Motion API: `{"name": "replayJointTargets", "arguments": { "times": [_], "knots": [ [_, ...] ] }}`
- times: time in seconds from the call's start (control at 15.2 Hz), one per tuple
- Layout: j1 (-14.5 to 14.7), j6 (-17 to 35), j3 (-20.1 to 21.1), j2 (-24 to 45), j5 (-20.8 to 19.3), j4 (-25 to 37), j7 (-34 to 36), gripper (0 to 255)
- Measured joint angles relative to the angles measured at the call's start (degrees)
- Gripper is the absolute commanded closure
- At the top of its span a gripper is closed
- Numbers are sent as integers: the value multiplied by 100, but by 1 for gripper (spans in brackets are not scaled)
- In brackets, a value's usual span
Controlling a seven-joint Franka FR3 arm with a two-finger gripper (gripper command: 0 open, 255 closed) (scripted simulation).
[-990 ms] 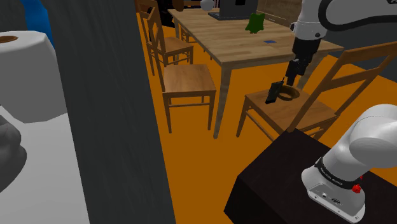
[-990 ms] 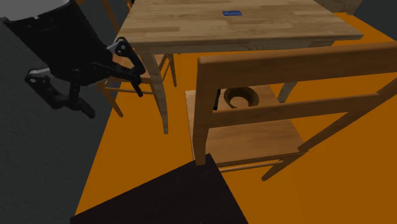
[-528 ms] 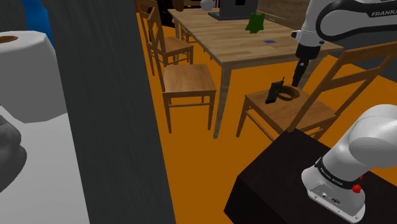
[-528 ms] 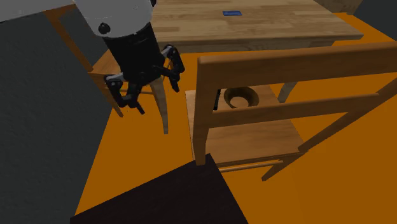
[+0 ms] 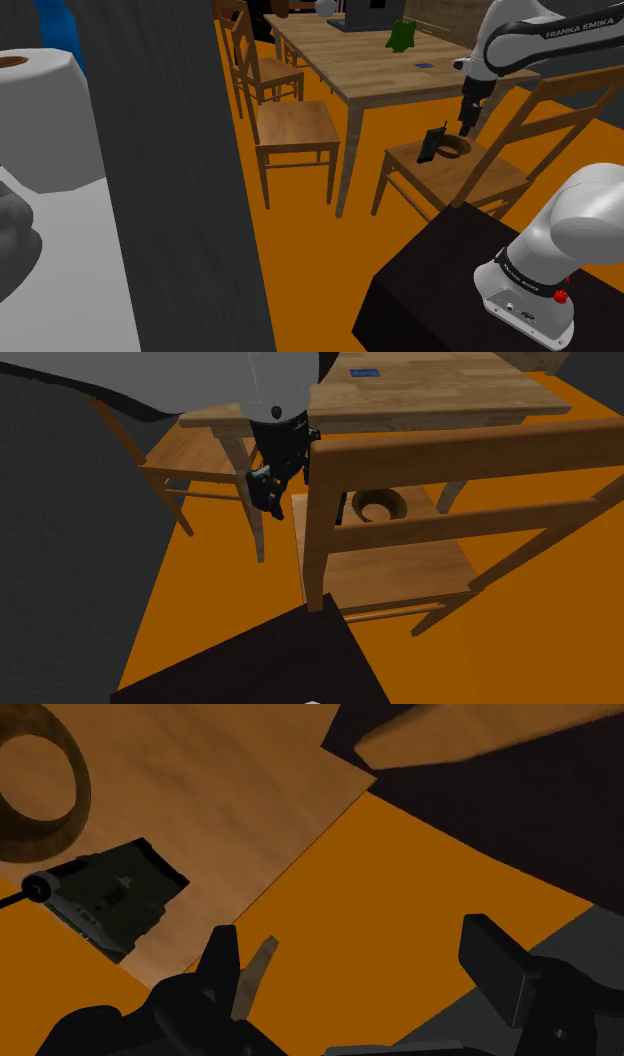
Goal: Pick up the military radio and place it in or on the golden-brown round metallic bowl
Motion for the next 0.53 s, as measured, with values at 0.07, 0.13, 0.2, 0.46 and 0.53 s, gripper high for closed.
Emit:
{"name": "replayJointTargets", "arguments": {
  "times": [0.07, 0.13, 0.2, 0.46, 0.53],
  "knots": [
    [51, 203, -217, 221, -14, 58, -300, 0],
    [151, 388, -417, 499, 35, 192, -597, 0],
    [231, 581, -625, 754, 82, 289, -910, 0],
    [639, 1197, -1394, 1831, 609, 800, -2284, 0],
    [755, 1297, -1574, 2161, 857, 1004, -2694, 0]
  ]
}}
